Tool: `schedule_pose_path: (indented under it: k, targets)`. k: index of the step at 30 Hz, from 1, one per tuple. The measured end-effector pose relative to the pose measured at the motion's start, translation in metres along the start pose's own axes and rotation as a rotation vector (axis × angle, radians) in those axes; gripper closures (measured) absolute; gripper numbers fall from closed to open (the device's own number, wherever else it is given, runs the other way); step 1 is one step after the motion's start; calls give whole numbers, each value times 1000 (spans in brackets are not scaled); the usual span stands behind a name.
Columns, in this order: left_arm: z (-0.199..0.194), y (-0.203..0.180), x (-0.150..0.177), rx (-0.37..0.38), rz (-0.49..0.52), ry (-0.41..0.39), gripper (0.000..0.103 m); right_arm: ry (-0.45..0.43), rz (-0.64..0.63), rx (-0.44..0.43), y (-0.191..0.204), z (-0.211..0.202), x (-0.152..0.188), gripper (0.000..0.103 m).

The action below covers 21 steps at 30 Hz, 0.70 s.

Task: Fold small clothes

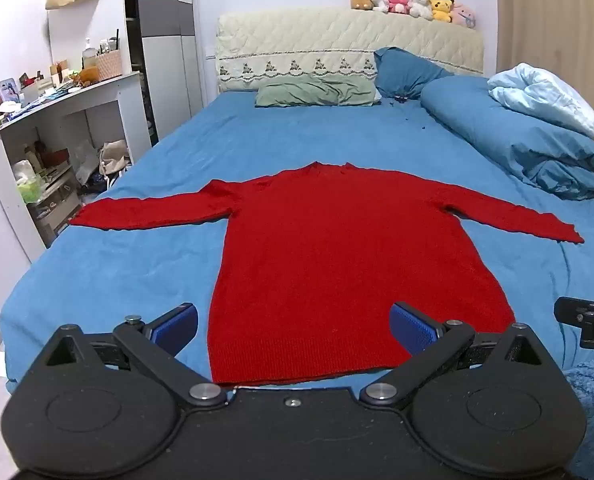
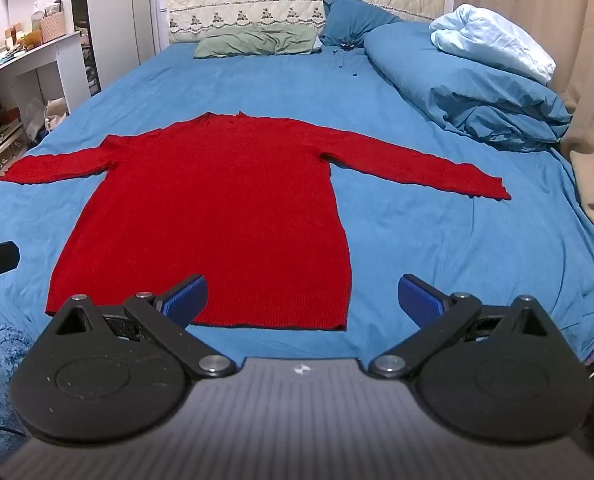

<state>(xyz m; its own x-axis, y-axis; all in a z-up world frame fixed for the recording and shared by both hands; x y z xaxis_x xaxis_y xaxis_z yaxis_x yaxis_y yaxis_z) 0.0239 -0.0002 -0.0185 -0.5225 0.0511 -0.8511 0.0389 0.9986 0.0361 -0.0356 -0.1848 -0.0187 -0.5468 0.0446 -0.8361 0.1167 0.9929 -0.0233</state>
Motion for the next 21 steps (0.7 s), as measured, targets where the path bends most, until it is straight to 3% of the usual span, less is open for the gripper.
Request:
schedule_pose_path:
  k: [3,21]
  targets:
    - [-1,3,3,-5,-5,-28,0,1,-2,1,0,0,0,0]
    - [-3,-2,-1,-26,17,-25,0,3,-2,0,0,1,1,0]
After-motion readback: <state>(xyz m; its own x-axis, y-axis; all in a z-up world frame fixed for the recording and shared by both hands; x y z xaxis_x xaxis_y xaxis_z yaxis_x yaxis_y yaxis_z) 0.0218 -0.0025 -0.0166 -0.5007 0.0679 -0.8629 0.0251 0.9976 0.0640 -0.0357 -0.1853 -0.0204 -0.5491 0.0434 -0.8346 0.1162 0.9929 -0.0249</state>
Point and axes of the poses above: each gripper's, at about its wrist camera, not at the fingertips, and z roughly the way its jaws point, y to its left, x to its underside, the point moved 3 cm from there along z, roughly the way its jaws point, and after that the axes turned 7 degrees about -y, right-handed, at the moved point
